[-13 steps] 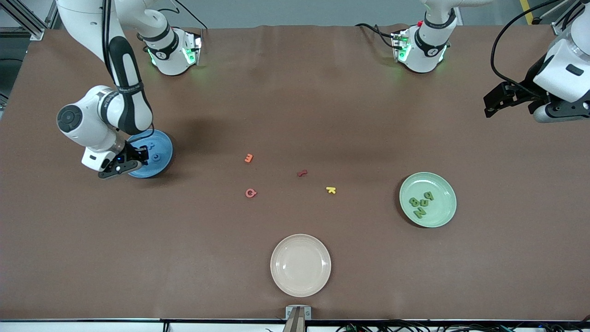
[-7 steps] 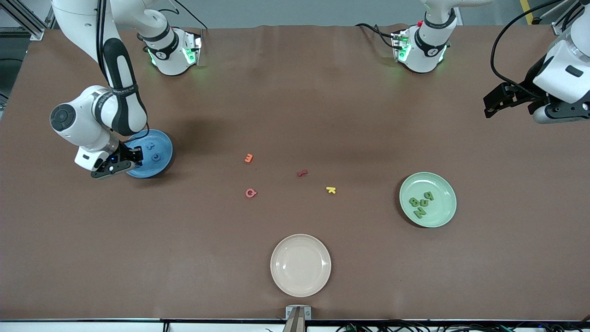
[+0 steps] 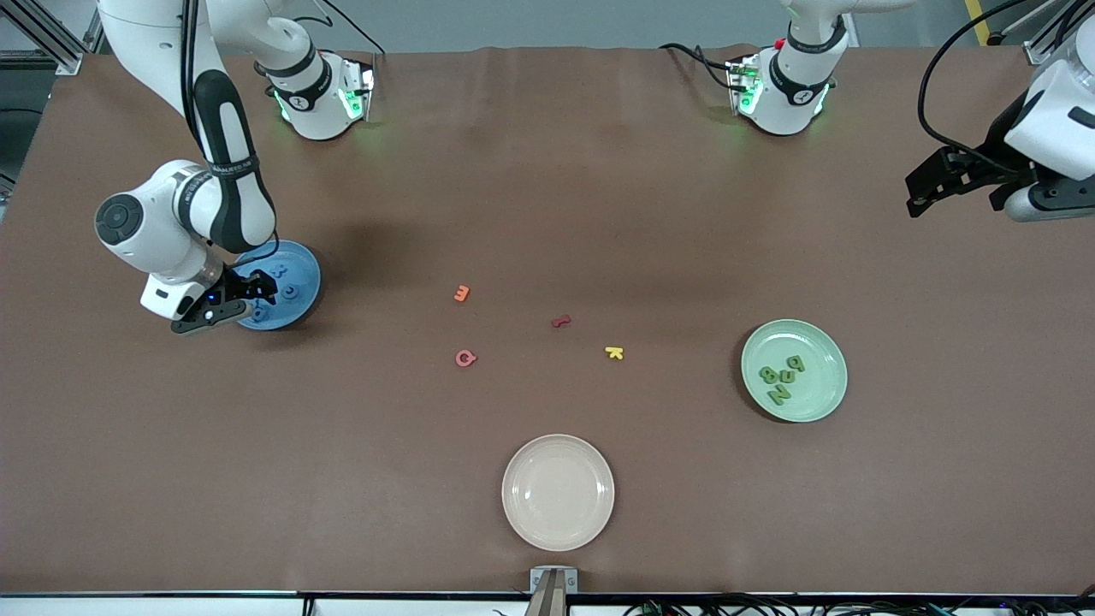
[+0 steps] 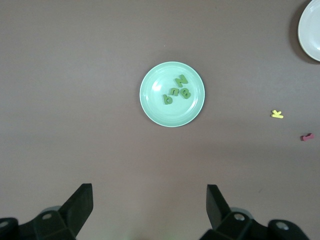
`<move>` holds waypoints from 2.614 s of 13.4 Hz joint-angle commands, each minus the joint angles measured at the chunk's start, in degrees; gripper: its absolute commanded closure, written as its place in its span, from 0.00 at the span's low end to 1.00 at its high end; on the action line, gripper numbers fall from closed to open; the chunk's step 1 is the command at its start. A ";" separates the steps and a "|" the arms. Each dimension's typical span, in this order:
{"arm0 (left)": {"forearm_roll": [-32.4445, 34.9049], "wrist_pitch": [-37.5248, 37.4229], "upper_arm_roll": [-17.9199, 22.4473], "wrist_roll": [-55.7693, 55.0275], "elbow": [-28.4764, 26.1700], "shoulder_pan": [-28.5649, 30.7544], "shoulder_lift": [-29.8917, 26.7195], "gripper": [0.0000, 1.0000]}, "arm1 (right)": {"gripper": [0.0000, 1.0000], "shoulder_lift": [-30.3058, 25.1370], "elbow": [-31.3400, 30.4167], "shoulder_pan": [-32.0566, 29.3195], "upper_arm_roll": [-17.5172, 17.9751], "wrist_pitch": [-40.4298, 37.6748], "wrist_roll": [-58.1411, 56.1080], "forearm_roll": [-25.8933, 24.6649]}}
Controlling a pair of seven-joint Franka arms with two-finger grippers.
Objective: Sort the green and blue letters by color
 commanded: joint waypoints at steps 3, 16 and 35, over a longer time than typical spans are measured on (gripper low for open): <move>0.12 -0.41 -0.08 0.26 1.31 -0.12 1.32 0.00 | 0.03 -0.32 4.26 -0.24 0.04 0.15 -1.13 1.11; -0.58 -0.41 -0.08 0.79 1.31 0.15 1.76 0.00 | 0.03 -5.66 27.70 -19.82 24.88 -31.35 46.02 -29.65; -0.32 -1.91 -0.17 5.01 -0.01 1.82 0.70 0.00 | 0.03 -14.20 48.65 -38.77 45.06 -52.15 47.91 -29.65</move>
